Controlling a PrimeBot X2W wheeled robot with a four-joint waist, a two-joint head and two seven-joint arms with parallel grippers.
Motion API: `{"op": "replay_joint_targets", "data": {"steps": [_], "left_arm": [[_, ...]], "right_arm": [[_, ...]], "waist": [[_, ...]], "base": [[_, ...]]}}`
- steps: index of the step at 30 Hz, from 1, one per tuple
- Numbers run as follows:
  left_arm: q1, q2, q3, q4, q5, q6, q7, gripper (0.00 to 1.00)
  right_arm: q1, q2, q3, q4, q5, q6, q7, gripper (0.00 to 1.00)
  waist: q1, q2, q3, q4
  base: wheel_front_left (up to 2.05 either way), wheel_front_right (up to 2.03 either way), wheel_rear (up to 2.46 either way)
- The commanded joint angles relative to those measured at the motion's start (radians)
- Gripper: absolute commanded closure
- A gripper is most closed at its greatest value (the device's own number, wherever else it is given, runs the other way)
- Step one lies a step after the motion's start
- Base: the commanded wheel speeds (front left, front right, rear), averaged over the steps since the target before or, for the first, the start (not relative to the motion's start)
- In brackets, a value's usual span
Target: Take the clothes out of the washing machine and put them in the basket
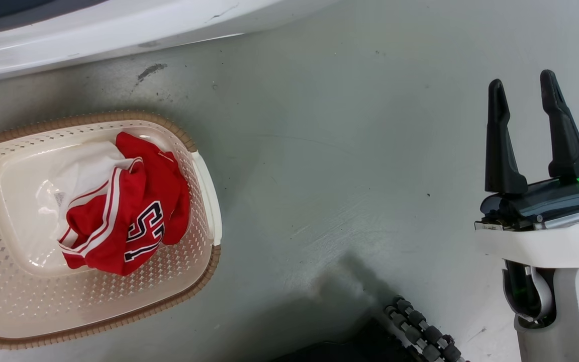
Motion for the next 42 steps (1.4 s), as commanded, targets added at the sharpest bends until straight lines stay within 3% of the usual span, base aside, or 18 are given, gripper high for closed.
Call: {"op": "replay_joint_targets", "data": {"steps": [1,2,16,28,35,42], "left_arm": [[0.029,0.006,0.001,-0.001,-0.006,0.01,-0.007,0.84],[0.033,0.006,0.001,-0.007,-0.009,0.012,-0.011,1.0],[0.095,0.009,-0.008,-0.107,-0.024,0.019,-0.14,1.0],[0.299,-0.086,-0.015,-0.091,-0.091,-0.002,-0.482,1.0],[0.421,-0.161,-0.03,-0.055,-0.13,-0.012,-0.646,1.0],[0.543,-0.201,-0.04,-0.032,-0.171,-0.017,-0.797,1.0]], "right_arm": [[-0.015,0.002,-0.004,-0.002,0.009,-0.001,-0.002,0.0],[-0.016,0.002,-0.006,0.0,0.008,-0.001,-0.002,0.0],[-0.008,0.002,-0.003,0.019,-0.004,-0.001,-0.002,0.0],[0.047,0.002,-0.025,0.051,-0.064,-0.001,-0.002,0.0],[0.085,0.002,-0.032,0.071,-0.104,-0.001,-0.002,0.0],[0.127,0.002,-0.034,0.083,-0.127,-0.001,-0.002,0.0]], "waist": [[-0.0001,0.0,0.001,0.001],[-0.0001,0.0,0.0,0.002],[-0.0001,0.0,-0.054,0.011],[-0.0001,0.0,-0.238,0.099],[-0.0001,0.0,-0.343,0.162],[-0.0001,0.0,-0.446,0.201]], "base": [[0.0,0.0,0.0],[0.0,0.0,0.0],[0.0,0.0,0.0],[0.0,0.0,0.0],[0.0,0.0,0.0],[0.0,0.0,0.0]]}}
